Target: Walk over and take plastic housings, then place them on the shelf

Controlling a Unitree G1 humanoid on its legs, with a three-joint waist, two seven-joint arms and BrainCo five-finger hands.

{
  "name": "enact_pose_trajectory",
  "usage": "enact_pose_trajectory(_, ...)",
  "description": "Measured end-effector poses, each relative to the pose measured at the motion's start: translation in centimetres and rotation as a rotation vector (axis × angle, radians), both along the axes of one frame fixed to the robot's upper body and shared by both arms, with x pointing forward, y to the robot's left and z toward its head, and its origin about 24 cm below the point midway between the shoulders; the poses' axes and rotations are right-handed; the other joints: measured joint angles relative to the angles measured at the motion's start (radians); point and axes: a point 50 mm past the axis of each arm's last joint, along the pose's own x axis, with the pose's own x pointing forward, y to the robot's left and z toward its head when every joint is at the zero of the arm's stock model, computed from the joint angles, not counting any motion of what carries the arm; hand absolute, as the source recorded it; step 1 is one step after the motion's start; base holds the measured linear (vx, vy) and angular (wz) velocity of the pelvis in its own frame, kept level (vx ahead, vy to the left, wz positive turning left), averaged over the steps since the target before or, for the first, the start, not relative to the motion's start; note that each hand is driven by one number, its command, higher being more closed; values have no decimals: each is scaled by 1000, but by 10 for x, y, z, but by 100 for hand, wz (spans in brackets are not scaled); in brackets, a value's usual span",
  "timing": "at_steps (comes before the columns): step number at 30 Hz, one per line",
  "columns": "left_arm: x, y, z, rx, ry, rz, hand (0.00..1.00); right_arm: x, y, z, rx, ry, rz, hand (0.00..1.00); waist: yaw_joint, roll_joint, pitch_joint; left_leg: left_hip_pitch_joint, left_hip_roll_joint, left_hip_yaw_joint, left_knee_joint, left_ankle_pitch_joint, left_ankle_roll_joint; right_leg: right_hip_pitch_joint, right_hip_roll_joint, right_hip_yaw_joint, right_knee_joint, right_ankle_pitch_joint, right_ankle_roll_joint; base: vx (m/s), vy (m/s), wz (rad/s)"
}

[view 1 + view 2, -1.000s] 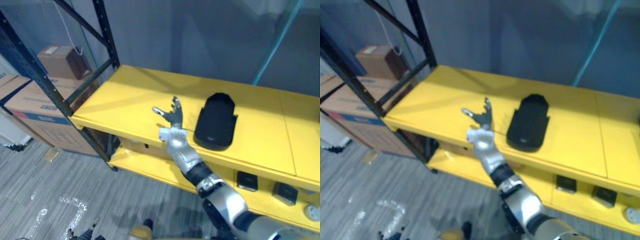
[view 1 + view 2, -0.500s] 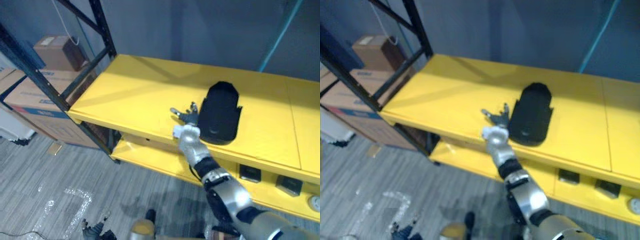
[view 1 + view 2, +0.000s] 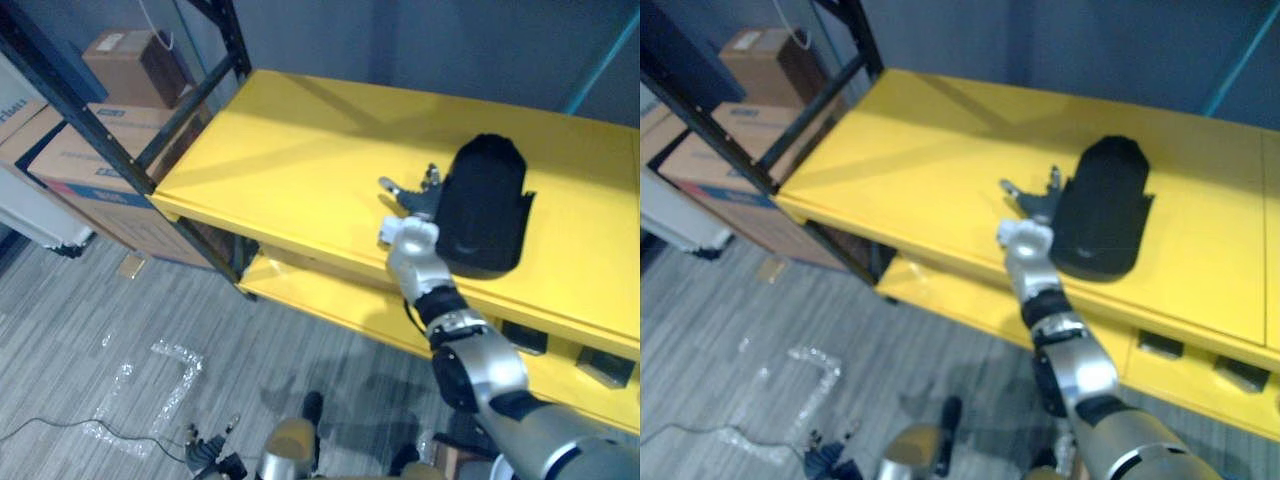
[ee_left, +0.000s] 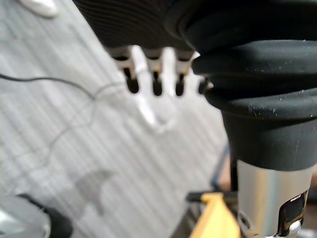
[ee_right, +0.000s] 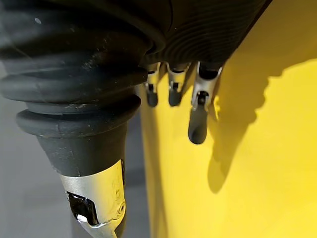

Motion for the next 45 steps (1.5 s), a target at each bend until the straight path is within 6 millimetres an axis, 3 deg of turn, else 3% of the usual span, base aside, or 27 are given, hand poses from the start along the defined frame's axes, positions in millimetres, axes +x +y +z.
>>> enact_pose_trajectory(13,4,-11,-1,-32,-15,-86,0,2,-41,15,-57,-72,-74,0,0,13,36,6,-6,-2,-7,12,3,-19,-20,-2,58,-28,3,-9,-3,1)
enact_pose_trajectory(34,5,-15,0,-47,-31,-136,0,3,-74,31,-72,-101,-171,0,-1,37,62,22,-18,1,-22,24,7,-36,-42,11,112,-54,7,-3,-2,-1)
enact_pose_trajectory(39,4,-19,-1,-60,-28,-156,0,2,-84,40,-87,-139,-192,0,-2,59,75,30,-27,0,-30,30,12,-38,-55,11,126,-61,13,0,0,0)
enact_pose_trajectory(45,3,-20,-1,-72,-34,-173,0,2,-86,45,-103,-168,-187,0,-3,61,82,36,-27,3,-53,39,12,-44,-55,13,126,-61,13,2,-2,-1)
